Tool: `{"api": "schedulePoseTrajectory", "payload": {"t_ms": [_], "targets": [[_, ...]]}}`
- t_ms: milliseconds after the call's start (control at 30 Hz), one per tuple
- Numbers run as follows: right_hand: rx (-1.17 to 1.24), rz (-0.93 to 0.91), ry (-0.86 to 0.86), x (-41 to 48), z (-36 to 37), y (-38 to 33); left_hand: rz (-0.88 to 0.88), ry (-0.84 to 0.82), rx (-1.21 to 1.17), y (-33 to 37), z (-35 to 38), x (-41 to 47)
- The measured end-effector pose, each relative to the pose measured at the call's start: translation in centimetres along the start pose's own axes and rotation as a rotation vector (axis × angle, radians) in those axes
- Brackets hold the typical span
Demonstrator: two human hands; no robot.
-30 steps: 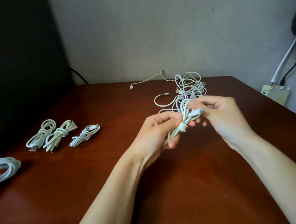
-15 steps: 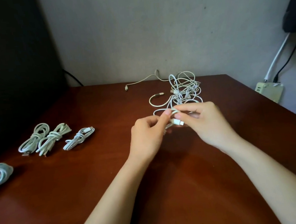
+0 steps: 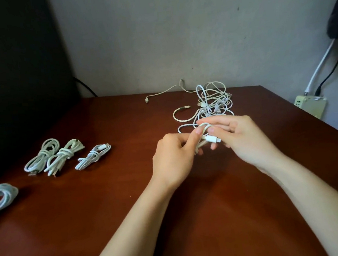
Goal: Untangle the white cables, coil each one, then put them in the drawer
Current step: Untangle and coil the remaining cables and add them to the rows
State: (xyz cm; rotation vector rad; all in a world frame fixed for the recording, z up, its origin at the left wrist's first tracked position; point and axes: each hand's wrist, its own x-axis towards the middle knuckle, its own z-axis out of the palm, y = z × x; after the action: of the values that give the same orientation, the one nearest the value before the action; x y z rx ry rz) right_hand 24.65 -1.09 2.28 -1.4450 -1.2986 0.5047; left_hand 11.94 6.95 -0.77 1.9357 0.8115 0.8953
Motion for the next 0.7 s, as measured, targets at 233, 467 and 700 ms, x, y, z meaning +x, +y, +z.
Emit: {"api": "schedulePoseTrajectory", "payload": {"t_ms": [233, 467, 700], "targets": [[0.620, 0.305, -0.029, 0.4, -0.1, 0.1, -0.063, 0.112, -0.069, 0.3, 0.3, 0.0], [0.234, 0.240, 0.089, 0.0, 1.2, 0.2, -0.170, 0.278, -0.032, 0.3, -0.2, -0.1], [-0.311, -0.026, 0.238, -0.4, 1.5, 0.9, -0.058, 0.179, 0.132, 0.5, 0.3, -0.3]]}}
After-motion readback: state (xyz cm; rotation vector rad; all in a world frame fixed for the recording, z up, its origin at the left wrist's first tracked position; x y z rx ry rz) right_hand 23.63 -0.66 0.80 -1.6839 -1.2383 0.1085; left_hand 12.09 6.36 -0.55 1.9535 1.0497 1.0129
